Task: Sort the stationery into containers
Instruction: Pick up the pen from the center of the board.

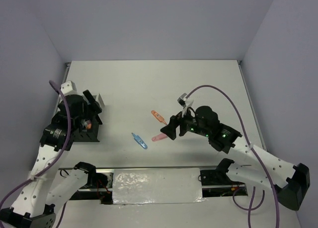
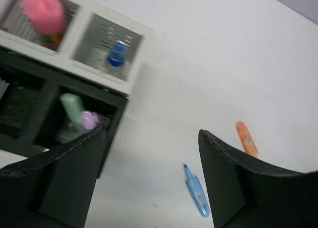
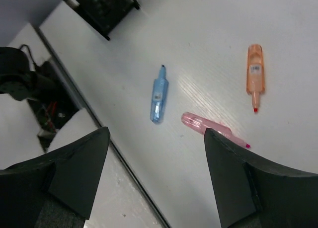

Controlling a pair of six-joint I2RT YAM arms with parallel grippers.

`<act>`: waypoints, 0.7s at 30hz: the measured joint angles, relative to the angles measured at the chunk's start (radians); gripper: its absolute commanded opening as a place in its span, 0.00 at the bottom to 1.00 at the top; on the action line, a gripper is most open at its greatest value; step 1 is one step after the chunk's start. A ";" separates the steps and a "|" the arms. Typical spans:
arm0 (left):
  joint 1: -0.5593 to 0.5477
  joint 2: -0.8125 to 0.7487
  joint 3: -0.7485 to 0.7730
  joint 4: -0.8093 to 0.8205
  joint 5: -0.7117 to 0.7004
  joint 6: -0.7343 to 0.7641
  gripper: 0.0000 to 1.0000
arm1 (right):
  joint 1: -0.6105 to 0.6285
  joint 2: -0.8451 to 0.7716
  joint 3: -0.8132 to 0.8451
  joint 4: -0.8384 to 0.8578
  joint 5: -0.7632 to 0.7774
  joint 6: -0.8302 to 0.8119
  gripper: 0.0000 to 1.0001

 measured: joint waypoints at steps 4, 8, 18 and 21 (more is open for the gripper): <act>-0.045 0.000 -0.014 0.016 0.151 0.002 0.91 | 0.069 0.087 0.000 -0.059 0.153 0.038 0.84; -0.216 0.037 -0.063 0.013 0.156 -0.035 0.91 | 0.107 0.150 0.010 -0.119 0.273 0.086 0.83; -0.327 -0.042 -0.089 -0.040 0.104 -0.128 0.99 | 0.339 0.604 0.228 -0.129 0.370 0.058 0.78; -0.327 -0.105 -0.077 -0.039 0.136 -0.089 0.99 | 0.376 0.761 0.317 -0.130 0.391 0.034 0.78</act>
